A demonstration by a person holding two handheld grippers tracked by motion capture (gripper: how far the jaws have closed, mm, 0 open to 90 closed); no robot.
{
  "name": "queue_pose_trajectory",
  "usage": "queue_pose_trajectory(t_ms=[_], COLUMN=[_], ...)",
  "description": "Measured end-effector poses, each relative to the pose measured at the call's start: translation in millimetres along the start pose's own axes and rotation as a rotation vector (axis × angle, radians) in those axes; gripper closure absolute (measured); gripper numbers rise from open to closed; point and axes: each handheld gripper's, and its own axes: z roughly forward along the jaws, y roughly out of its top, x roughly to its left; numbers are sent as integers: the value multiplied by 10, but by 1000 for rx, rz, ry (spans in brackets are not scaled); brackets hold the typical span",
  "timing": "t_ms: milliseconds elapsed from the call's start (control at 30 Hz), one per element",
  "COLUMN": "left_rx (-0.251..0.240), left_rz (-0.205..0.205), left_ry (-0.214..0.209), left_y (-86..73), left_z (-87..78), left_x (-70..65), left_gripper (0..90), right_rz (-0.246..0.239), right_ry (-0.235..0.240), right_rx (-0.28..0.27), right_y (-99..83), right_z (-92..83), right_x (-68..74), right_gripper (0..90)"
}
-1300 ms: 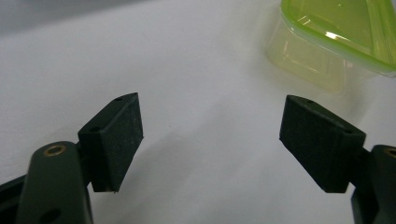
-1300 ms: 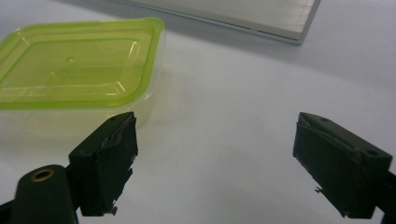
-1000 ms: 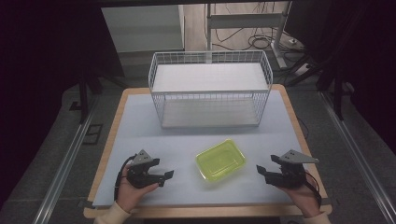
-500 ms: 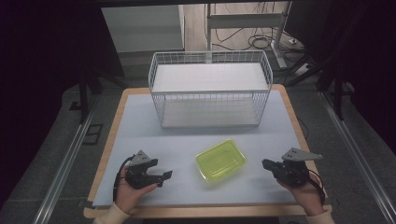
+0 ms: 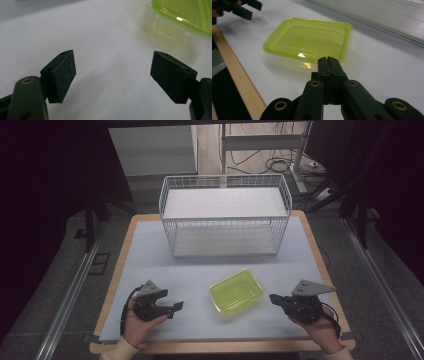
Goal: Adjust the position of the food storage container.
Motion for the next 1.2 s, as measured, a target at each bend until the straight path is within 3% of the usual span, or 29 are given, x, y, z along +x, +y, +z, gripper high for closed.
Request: queue_pose_trajectory(t_ms=[233, 333, 600, 1200], left_rx=[8, -8, 1, 8], left_rz=[5, -1, 6, 2], left_ry=[0, 6, -1, -6], left_y=[-6, -5, -4, -7], left_z=[19, -5, 10, 16], left_x=[3, -1, -21, -25], left_gripper=[200, 201, 201, 203], right_rz=[-48, -79, -135, -202], right_ry=[56, 104, 158, 224], right_rx=[26, 55, 113, 207], right_y=[52, 62, 68, 77], right_z=[96, 221, 456, 840], right_x=[172, 281, 443, 596], right_gripper=[900, 900, 900, 900])
